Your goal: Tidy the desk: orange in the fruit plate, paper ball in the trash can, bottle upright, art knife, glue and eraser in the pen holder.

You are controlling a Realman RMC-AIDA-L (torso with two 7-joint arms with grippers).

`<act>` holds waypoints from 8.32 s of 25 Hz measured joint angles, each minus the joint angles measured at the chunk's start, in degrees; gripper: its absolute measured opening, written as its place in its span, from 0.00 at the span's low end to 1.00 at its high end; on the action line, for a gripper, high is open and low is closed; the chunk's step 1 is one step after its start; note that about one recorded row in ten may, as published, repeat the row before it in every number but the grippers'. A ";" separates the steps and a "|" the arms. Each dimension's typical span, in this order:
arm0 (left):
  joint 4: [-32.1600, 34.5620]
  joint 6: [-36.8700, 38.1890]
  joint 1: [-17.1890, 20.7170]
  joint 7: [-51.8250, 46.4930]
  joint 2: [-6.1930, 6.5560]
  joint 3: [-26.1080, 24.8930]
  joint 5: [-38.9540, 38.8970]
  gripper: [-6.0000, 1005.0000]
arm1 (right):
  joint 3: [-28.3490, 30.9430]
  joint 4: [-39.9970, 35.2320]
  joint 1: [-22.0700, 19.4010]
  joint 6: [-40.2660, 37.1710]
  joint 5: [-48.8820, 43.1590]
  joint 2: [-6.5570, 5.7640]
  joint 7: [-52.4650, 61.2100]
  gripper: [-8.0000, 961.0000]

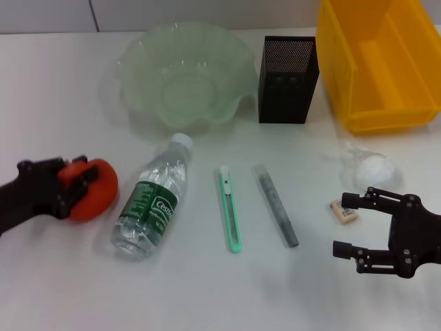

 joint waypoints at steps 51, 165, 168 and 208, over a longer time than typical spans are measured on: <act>-8.45 9.57 -7.15 8.51 -0.13 20.52 -23.68 0.84 | 6.51 -30.67 1.10 -10.30 -1.11 -0.11 36.19 0.79; 61.40 -31.06 6.78 -110.34 -0.68 69.55 45.51 0.82 | -22.03 -6.23 -11.55 15.71 33.90 0.13 -3.51 0.82; 58.50 -32.09 5.42 -111.12 -0.69 69.29 45.74 0.81 | -22.09 -5.94 -11.17 15.72 33.78 0.11 -3.56 0.82; 42.48 -32.01 -6.63 -110.99 -0.69 69.31 49.23 0.52 | -22.06 -1.84 -9.58 16.02 33.58 -0.01 -3.32 0.82</act>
